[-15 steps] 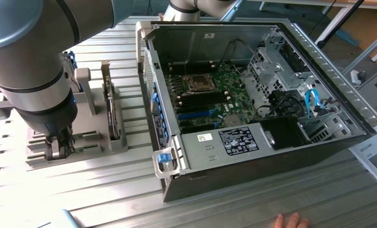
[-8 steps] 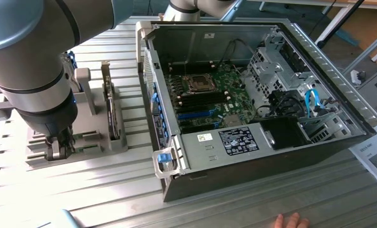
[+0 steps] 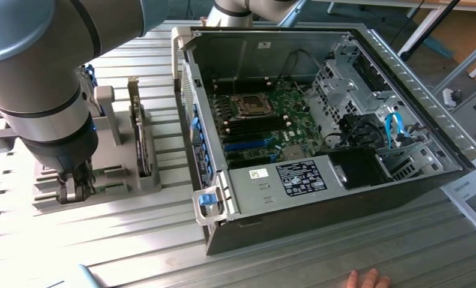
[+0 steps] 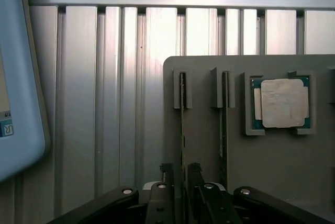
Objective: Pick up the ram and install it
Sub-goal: 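Pick up the ram and move it above insertion slot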
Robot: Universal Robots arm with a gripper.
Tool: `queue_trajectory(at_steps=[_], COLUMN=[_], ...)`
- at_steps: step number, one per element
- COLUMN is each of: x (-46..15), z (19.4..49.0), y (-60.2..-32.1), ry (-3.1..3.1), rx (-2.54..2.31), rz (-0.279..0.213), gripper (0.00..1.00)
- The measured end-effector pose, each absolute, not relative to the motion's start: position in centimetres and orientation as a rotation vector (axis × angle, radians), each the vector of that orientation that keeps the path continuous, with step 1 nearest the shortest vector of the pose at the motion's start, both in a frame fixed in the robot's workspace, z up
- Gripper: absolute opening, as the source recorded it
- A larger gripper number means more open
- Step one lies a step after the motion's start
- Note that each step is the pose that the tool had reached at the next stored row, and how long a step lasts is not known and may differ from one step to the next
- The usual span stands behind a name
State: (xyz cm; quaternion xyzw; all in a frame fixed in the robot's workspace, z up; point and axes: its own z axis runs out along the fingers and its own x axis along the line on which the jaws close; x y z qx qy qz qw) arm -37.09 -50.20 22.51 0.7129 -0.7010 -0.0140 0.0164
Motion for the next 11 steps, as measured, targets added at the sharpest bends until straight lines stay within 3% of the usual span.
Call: queue_trajectory(at_steps=[11], x=[-37.09], z=[22.51], y=[-50.19], ry=[-2.18], rx=[2.217], rz=[-0.043], gripper=[0.25])
